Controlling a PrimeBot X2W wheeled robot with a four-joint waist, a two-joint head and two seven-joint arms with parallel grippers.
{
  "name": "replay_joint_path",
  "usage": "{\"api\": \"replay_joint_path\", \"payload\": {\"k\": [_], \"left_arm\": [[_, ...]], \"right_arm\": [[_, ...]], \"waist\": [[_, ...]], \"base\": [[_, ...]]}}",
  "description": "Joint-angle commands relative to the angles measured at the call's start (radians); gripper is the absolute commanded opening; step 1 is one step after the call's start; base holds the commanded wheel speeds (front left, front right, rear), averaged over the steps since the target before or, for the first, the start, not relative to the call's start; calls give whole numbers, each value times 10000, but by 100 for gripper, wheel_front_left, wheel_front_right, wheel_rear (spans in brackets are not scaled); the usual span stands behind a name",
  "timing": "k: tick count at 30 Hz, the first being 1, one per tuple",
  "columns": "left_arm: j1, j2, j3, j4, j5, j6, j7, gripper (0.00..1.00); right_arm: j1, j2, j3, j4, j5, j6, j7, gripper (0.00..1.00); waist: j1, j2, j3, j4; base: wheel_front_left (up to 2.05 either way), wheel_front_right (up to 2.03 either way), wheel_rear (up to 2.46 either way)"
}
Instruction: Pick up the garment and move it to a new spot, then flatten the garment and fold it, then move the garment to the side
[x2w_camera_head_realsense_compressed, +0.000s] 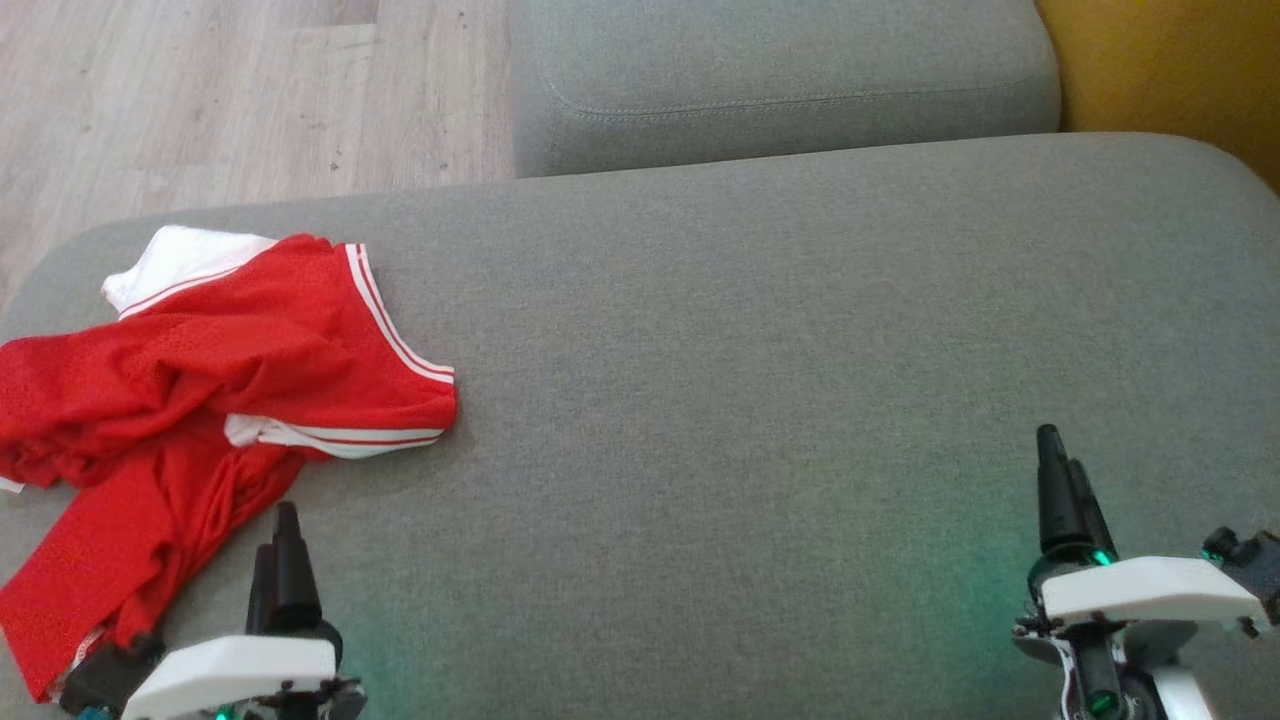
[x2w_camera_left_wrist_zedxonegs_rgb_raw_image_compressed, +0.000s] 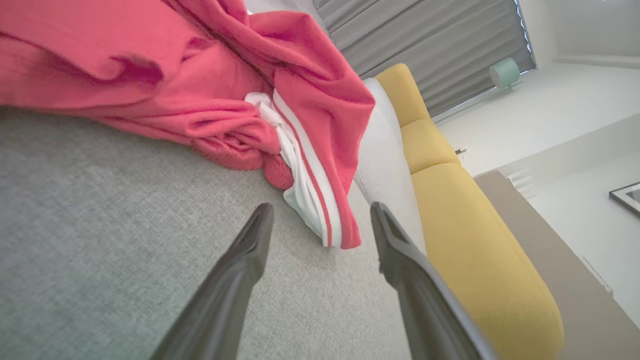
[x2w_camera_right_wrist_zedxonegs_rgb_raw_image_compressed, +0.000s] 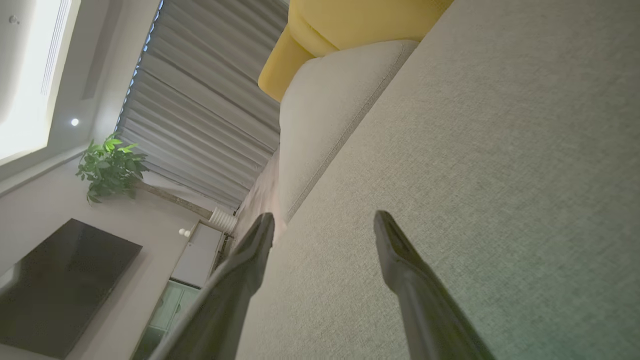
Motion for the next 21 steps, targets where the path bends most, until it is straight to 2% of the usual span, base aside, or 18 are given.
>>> {"api": "replay_joint_path", "payload": {"k": [1,21], "left_arm": [[-167,180,56,-371,446,-27,-154,100],[12,530,-368,-682,3103,-39,-719,100]], "right_arm": [[-305,-78,179,-368,-509,30,-149,100],[-490,-108,812,-188,-3221,42,-710,100]], "waist": [[0,0,-4,-6],[0,0,-11,-94]], "base": [[0,0,0],[0,0,0]]}}
